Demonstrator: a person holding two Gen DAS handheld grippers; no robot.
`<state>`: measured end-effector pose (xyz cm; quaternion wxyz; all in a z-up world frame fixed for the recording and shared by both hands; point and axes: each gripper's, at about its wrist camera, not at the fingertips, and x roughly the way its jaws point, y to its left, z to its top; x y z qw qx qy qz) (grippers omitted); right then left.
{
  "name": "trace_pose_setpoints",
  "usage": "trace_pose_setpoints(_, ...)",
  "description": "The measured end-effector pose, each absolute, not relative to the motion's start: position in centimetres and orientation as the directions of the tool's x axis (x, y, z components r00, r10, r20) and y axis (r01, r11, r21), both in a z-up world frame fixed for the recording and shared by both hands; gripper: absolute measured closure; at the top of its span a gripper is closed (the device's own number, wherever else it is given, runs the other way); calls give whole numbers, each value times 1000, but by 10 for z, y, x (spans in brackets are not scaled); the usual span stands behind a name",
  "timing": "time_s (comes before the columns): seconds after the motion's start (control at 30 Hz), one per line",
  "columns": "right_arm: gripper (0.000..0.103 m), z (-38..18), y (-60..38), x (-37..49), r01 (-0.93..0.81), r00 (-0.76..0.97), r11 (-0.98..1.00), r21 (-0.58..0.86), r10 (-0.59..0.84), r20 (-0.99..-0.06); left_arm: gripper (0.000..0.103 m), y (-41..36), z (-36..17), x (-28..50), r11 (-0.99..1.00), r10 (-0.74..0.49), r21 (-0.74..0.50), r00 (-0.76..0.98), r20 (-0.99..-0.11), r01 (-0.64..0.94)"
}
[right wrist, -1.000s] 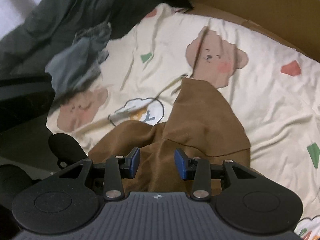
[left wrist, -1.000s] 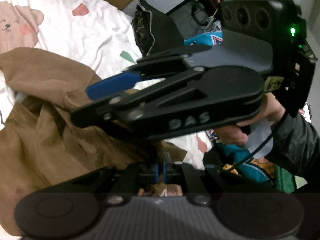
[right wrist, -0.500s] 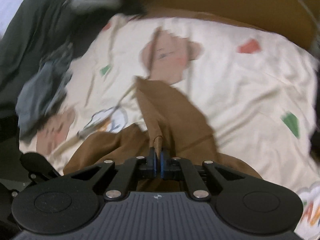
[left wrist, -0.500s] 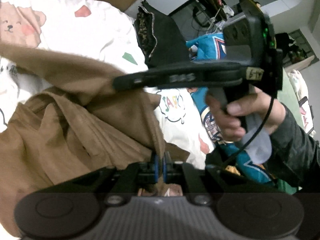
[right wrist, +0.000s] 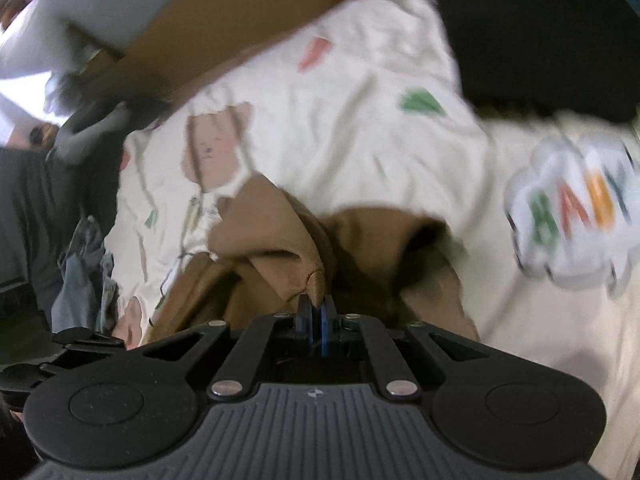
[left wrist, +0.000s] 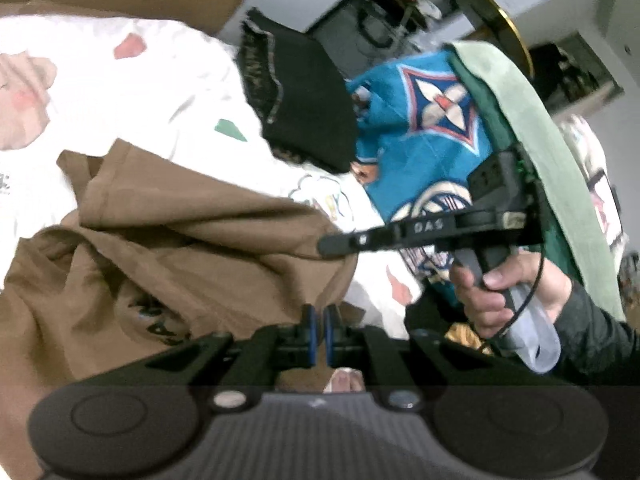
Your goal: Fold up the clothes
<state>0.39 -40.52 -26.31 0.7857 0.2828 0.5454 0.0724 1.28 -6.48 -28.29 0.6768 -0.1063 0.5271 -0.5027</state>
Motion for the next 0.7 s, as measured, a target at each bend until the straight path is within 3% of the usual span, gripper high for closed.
trace_pose_setpoints(0.17,99,-277,-411,-22,217,367,831,511,416,-832,103,-68,-290,4,476,-774,-659,-78,-629,583)
trace_pose_setpoints(0.37,97,-259,-406,-16,118,358,889,441,376,-854,103,-77,-286,4,491,-749,-613,-58,-659,619)
trace_pose_setpoints(0.7,97,-226,-381,-3,-268,375,957,108,207,-903,97,-55,-266,21,548,-741,-572,37,-670,610)
